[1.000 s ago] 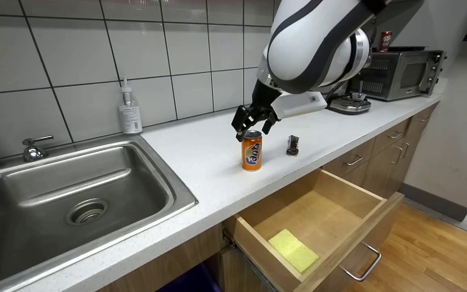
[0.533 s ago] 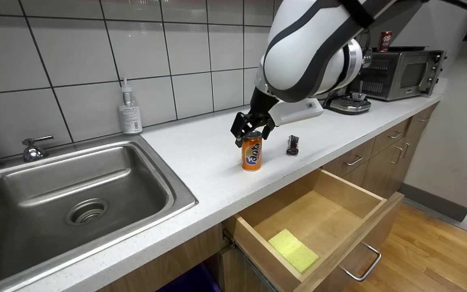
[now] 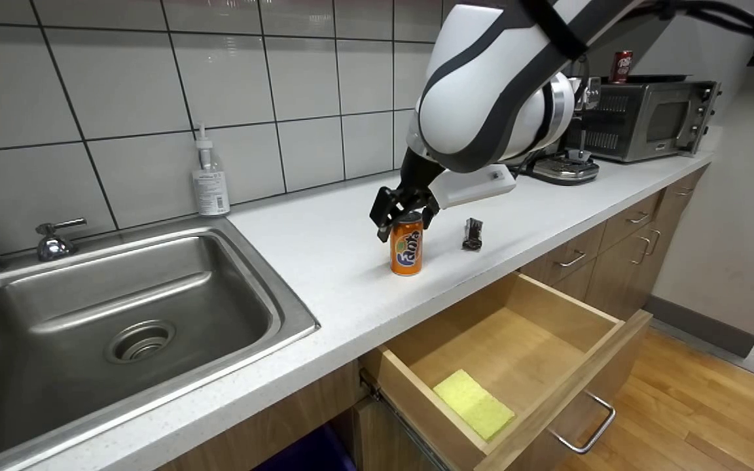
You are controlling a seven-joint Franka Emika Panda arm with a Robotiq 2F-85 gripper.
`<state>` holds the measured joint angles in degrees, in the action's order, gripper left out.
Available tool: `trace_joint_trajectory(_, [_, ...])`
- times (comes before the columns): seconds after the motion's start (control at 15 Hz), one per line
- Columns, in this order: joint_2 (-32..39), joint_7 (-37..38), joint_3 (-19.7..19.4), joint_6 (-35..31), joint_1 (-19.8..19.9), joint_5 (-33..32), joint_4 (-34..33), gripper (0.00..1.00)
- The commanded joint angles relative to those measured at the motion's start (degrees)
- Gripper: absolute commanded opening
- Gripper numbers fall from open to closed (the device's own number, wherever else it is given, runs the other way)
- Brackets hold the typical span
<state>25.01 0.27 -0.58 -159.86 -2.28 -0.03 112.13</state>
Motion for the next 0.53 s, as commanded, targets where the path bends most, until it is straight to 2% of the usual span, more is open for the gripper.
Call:
trace_joint_trajectory(0.0, [0.24,0.09,0.16,2.38,-0.04,-0.83,-1.67,0.95])
trace_joint_trajectory(0.07, [0.16,0.02,0.22,2.36,-0.02,-0.78,-1.64,0.74])
trace_joint_trajectory(0.2, [0.08,-0.04,0.29,2.28,0.0,-0.72,-1.64,0.69])
trace_joint_trajectory(0.47, [0.1,-0.03,0.26,2.33,0.09,-0.65,-1.64,0.38])
